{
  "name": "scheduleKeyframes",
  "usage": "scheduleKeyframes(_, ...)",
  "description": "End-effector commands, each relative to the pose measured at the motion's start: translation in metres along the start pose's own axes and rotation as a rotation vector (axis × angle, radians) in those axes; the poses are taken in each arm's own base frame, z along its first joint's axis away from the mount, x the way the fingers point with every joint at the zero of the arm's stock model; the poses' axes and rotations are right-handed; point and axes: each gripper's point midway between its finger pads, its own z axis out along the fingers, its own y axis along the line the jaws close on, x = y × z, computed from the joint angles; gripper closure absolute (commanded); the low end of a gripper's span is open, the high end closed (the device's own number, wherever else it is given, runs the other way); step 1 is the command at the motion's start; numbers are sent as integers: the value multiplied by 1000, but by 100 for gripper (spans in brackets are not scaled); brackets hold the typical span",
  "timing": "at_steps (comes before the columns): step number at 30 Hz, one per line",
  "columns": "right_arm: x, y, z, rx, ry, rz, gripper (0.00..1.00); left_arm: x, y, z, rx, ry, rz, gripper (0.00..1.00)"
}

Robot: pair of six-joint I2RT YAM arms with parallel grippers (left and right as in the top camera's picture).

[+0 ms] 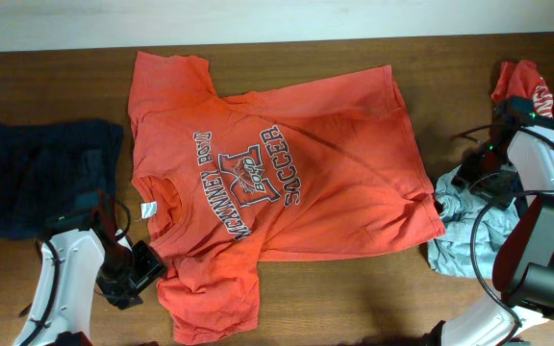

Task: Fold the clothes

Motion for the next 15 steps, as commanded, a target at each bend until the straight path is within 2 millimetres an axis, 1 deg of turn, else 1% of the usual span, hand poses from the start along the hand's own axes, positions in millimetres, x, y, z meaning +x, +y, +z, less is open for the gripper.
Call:
scheduleKeyframes(1,-12,33,-13,-195,-21,-105,34,-16,-8,-19,27,-76,21,37)
scheduleKeyframes(2,-14,41,-16,-239,-29,-128,34,-21,-12,-24,38,-96,24,37)
scheduleKeyframes(4,-16,56,-21,-322,-46,-176,34,-36,-22,-40,70,-161,36,37)
scheduleKeyframes(5,-17,72,-27,-400,-62,-233,34,-48,-30,-56,94,-218,50,37)
scheduleKeyframes(6,-16,81,-31,-443,-72,-267,34,-57,-36,-67,112,-263,77,41)
scheduleKeyframes(7,-15,88,-33,-470,-77,-290,34,-66,-42,-79,129,-315,110,48)
scheduleKeyframes(10,-13,107,-39,-514,-95,-332,34,-93,-65,-108,184,-462,181,90)
scheduleKeyframes(11,-12,114,-40,-526,-101,-350,35,-101,-73,-115,201,-514,215,99)
scheduleKeyframes(13,-7,130,-44,-552,-111,-392,41,-120,-96,-128,238,-624,293,99)
scheduleKeyframes(14,-1,146,-48,-569,-125,-451,49,-135,-118,-135,255,-700,386,100)
scheduleKeyframes(15,2,154,-49,-573,-132,-473,56,-141,-130,-134,256,-727,439,100)
